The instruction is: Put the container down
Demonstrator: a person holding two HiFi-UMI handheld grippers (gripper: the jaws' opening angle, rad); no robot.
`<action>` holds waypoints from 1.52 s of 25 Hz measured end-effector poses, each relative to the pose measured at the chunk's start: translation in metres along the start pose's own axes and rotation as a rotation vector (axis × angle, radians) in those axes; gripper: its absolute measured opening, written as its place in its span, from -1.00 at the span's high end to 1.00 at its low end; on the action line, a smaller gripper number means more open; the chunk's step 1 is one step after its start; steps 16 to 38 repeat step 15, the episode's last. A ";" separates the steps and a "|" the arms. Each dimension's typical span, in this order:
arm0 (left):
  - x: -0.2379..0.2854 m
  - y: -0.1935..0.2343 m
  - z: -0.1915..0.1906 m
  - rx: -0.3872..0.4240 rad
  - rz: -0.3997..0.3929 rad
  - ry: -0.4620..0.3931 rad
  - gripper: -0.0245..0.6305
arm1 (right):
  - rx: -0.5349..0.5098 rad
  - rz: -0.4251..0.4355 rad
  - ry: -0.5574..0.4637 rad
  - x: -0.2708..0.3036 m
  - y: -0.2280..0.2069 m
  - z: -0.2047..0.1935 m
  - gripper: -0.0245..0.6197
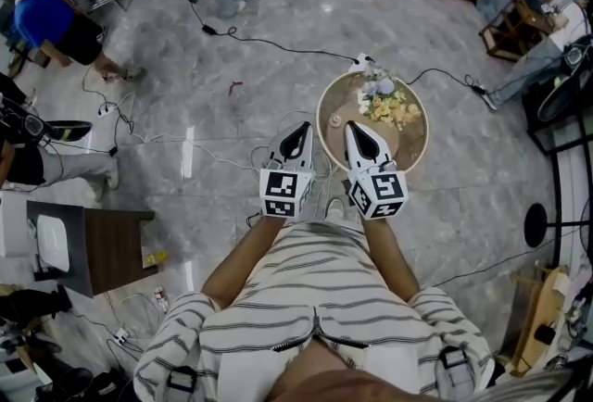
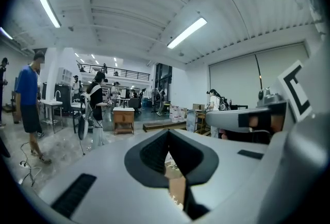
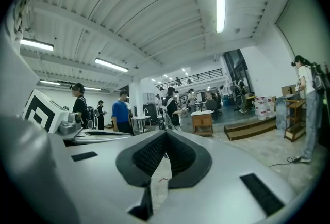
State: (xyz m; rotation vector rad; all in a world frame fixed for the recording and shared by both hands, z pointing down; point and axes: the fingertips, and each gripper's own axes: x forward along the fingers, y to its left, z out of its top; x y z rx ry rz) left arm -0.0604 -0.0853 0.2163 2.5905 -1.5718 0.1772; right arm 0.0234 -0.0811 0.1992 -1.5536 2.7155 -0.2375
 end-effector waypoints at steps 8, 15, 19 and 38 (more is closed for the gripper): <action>-0.004 0.007 0.010 -0.013 0.008 -0.025 0.93 | -0.005 -0.007 -0.016 -0.003 0.000 0.006 0.90; 0.007 -0.003 0.010 -0.013 -0.005 -0.034 0.93 | -0.017 0.004 -0.025 -0.002 -0.011 0.006 0.90; 0.007 -0.003 0.010 -0.013 -0.005 -0.034 0.93 | -0.017 0.004 -0.025 -0.002 -0.011 0.006 0.90; 0.007 -0.003 0.010 -0.013 -0.005 -0.034 0.93 | -0.017 0.004 -0.025 -0.002 -0.011 0.006 0.90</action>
